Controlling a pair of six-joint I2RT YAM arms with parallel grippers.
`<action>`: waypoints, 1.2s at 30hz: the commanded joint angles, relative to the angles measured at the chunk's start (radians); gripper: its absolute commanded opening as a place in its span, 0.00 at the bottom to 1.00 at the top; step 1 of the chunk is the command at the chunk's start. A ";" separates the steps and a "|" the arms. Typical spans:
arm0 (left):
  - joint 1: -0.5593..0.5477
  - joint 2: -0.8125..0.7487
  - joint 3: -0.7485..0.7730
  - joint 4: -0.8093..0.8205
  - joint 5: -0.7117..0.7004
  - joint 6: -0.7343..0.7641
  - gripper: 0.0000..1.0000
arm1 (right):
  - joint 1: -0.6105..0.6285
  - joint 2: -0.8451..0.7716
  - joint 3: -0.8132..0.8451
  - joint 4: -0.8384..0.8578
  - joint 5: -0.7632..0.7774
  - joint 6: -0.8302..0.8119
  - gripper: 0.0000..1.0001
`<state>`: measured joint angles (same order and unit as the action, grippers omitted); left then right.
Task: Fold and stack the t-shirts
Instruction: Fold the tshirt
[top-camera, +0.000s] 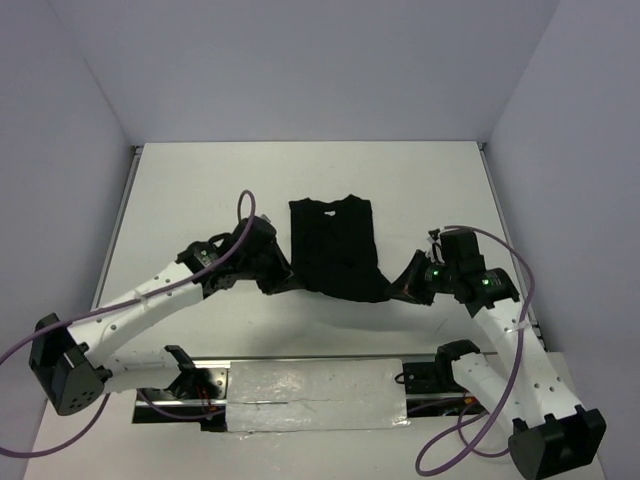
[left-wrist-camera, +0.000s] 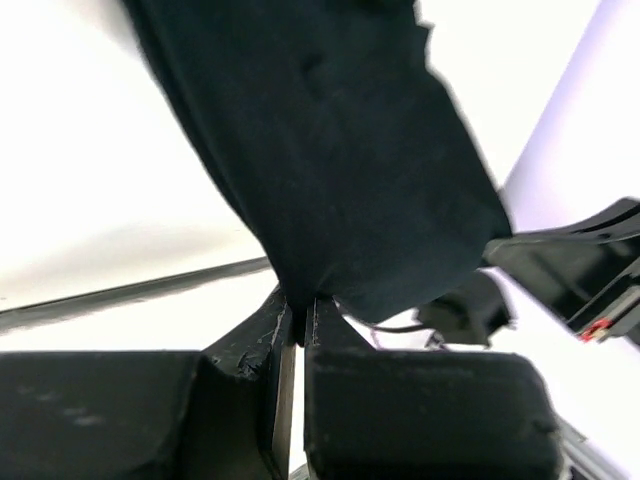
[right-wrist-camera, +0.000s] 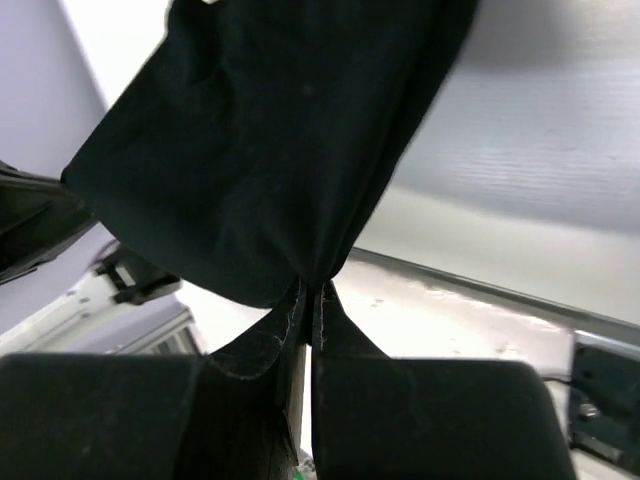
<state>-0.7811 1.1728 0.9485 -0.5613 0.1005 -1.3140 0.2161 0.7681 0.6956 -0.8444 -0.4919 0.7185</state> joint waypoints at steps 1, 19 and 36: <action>0.008 0.025 0.140 -0.123 -0.061 0.028 0.02 | 0.005 0.011 0.136 -0.074 -0.031 0.042 0.02; 0.276 0.378 0.426 -0.141 0.097 0.292 0.02 | 0.003 0.410 0.447 0.008 0.070 -0.042 0.03; 0.414 0.734 0.667 -0.060 0.229 0.384 0.03 | -0.023 0.920 0.757 0.050 0.150 -0.132 0.00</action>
<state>-0.3931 1.8713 1.5467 -0.6735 0.3000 -0.9653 0.2058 1.6051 1.3537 -0.8257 -0.3798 0.6197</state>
